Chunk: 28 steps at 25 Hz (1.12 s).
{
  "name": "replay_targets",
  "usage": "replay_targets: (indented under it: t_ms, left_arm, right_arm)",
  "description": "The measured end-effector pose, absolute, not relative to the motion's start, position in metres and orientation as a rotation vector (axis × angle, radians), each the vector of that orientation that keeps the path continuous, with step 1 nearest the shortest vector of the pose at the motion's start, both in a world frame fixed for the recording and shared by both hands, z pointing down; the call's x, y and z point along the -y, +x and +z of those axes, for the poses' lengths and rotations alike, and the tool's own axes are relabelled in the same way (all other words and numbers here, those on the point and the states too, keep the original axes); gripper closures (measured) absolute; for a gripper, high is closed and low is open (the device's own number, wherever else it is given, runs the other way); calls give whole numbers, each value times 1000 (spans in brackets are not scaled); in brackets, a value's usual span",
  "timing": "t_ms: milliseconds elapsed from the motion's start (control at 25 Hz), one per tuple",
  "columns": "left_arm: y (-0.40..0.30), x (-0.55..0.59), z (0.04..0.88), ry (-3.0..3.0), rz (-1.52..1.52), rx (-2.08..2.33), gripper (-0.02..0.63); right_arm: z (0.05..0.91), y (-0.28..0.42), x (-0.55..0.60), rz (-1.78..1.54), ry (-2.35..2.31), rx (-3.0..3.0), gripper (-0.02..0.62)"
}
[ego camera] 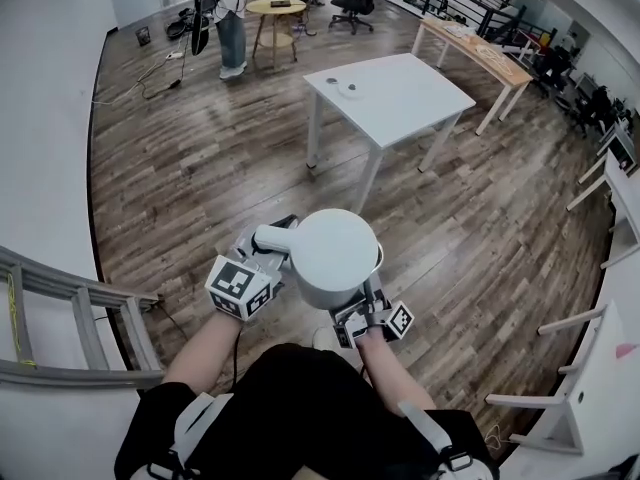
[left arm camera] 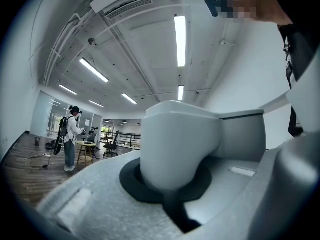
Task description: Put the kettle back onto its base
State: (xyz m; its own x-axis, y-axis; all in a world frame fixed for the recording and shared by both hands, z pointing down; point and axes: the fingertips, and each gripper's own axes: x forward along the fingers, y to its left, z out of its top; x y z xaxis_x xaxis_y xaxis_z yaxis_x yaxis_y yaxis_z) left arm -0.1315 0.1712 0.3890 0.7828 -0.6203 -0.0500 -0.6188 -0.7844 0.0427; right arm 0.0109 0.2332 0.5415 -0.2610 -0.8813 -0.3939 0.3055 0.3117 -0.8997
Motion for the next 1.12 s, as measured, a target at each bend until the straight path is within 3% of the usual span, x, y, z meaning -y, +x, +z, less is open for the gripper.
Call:
replay_targets:
  t_ms: [520,1120]
  left_arm:
    - [-66,-105,391,2919,-115,1111,606]
    - [-46,-44,410,2879,-85,1131,606]
  right_arm:
    - [546,80,-163,-1287,-560,-1400,204]
    - [563,101,-104,-1336,-563,-1387,204]
